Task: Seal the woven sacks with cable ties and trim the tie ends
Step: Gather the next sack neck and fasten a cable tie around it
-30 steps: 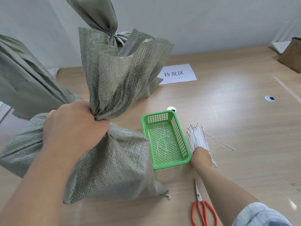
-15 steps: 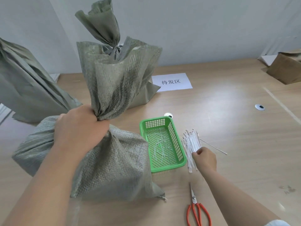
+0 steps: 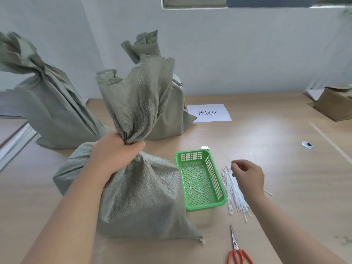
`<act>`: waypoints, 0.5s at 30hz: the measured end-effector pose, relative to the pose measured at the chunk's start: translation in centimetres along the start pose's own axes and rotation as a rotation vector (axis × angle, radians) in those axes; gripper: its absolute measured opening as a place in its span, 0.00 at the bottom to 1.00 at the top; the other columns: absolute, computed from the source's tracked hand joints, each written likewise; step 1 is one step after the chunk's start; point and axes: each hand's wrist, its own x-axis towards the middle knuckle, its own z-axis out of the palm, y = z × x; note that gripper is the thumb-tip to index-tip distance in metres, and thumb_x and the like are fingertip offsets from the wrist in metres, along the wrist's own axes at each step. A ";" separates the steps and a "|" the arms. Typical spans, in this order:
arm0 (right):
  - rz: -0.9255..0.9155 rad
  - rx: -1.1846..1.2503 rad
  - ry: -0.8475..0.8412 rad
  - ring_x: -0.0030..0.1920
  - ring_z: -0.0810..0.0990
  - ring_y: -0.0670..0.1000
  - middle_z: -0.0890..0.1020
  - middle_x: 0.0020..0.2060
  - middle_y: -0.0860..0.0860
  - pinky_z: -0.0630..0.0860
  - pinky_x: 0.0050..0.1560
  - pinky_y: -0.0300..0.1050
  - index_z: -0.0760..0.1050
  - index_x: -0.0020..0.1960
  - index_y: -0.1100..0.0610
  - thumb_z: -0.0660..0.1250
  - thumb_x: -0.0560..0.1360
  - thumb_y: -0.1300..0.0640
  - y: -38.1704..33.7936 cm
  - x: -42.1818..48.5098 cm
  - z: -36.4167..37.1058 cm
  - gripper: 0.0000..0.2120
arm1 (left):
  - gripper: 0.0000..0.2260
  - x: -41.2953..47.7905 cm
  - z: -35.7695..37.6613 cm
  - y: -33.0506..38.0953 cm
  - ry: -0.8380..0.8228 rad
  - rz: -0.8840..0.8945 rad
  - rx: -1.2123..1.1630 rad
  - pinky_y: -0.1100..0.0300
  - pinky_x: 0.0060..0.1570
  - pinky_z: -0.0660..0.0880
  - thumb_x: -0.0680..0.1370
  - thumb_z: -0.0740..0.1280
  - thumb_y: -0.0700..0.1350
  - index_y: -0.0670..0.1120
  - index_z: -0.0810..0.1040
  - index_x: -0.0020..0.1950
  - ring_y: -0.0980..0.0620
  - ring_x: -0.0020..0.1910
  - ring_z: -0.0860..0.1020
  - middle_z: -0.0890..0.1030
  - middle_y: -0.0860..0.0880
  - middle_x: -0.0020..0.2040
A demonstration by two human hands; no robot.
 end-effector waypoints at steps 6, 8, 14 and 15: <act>-0.160 0.206 -0.086 0.36 0.82 0.49 0.86 0.34 0.49 0.79 0.43 0.49 0.86 0.43 0.52 0.72 0.72 0.63 -8.4 -5.2 3.8 0.08 | 0.13 0.7 -2.6 -1.2 -0.261 0.027 -0.188 0.55 0.38 0.61 0.66 0.68 0.47 0.51 0.64 0.28 0.50 0.32 0.65 0.64 0.56 0.26; -0.193 0.241 -0.103 0.34 0.80 0.47 0.86 0.34 0.50 0.79 0.41 0.45 0.86 0.44 0.54 0.72 0.73 0.65 -11.0 -7.1 5.0 0.07 | 0.10 1.0 -3.4 -1.7 -0.347 0.036 -0.234 0.55 0.39 0.60 0.68 0.68 0.42 0.50 0.67 0.33 0.50 0.34 0.65 0.66 0.53 0.30; -0.235 0.274 -0.151 0.32 0.80 0.46 0.86 0.33 0.49 0.79 0.37 0.39 0.85 0.41 0.50 0.71 0.73 0.66 -16.3 -11.8 8.1 0.12 | 0.16 2.5 -5.7 -4.2 -0.535 0.080 -0.235 0.51 0.55 0.76 0.67 0.68 0.45 0.50 0.78 0.54 0.46 0.50 0.79 0.81 0.48 0.49; -0.239 0.257 -0.158 0.32 0.80 0.46 0.86 0.33 0.50 0.79 0.38 0.40 0.85 0.40 0.49 0.71 0.73 0.66 -16.9 -12.3 8.6 0.12 | 0.17 2.6 -6.0 -4.6 -0.560 0.096 -0.275 0.48 0.60 0.77 0.71 0.69 0.43 0.50 0.77 0.59 0.45 0.55 0.80 0.83 0.46 0.53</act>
